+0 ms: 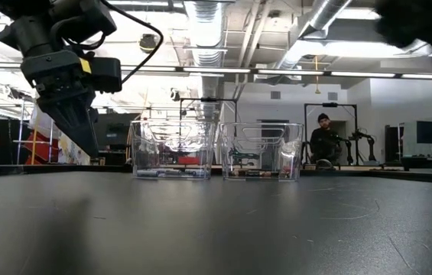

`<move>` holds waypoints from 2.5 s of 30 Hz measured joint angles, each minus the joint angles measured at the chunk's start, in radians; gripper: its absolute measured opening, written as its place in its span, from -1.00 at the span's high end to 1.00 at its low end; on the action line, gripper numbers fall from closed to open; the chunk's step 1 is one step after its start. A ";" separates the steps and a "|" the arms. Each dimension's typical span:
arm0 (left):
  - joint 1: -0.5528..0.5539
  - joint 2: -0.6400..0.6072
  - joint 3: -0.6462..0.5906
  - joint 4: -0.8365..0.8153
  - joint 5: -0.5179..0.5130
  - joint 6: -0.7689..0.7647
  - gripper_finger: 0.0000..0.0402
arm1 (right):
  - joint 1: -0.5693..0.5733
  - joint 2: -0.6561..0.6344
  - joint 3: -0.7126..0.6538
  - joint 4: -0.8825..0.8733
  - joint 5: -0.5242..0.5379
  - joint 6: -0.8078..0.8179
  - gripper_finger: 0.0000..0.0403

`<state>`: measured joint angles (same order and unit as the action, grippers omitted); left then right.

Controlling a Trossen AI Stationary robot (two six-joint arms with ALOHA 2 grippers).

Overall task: Sort batteries
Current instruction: Put the white battery into the left transparent bin

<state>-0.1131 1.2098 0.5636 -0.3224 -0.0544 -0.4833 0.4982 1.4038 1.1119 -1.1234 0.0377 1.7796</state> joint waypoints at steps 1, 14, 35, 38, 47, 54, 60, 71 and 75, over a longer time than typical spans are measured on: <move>0.000 0.000 0.000 0.004 0.000 0.000 0.50 | 0.035 0.006 -0.034 0.039 -0.012 0.048 0.38; 0.000 0.000 0.000 0.124 -0.004 -0.045 0.50 | 0.319 0.092 -0.287 0.411 -0.228 0.410 0.38; 0.001 0.000 0.000 0.139 -0.018 -0.063 0.50 | 0.373 0.190 -0.332 0.586 -0.470 0.465 0.40; 0.001 0.000 0.000 0.139 -0.018 -0.063 0.50 | 0.384 0.247 -0.330 0.656 -0.485 0.467 0.40; 0.001 0.000 0.000 0.138 -0.018 -0.052 0.50 | 0.373 0.330 -0.321 0.739 -0.548 0.463 0.47; 0.001 0.000 0.000 0.138 -0.017 -0.052 0.50 | 0.342 0.327 -0.322 0.696 -0.534 0.423 0.72; 0.001 0.000 0.000 0.138 -0.017 -0.052 0.50 | 0.290 0.328 -0.322 0.663 -0.542 0.336 0.83; 0.001 0.000 0.000 0.129 -0.017 -0.051 0.50 | 0.234 0.331 -0.267 0.559 -0.512 0.209 0.90; 0.001 0.000 0.000 0.129 -0.016 -0.051 0.50 | 0.224 0.333 -0.210 0.471 -0.449 0.141 0.90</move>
<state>-0.1123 1.2098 0.5636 -0.1932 -0.0708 -0.5343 0.7219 1.7368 0.9018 -0.6527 -0.4117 1.9202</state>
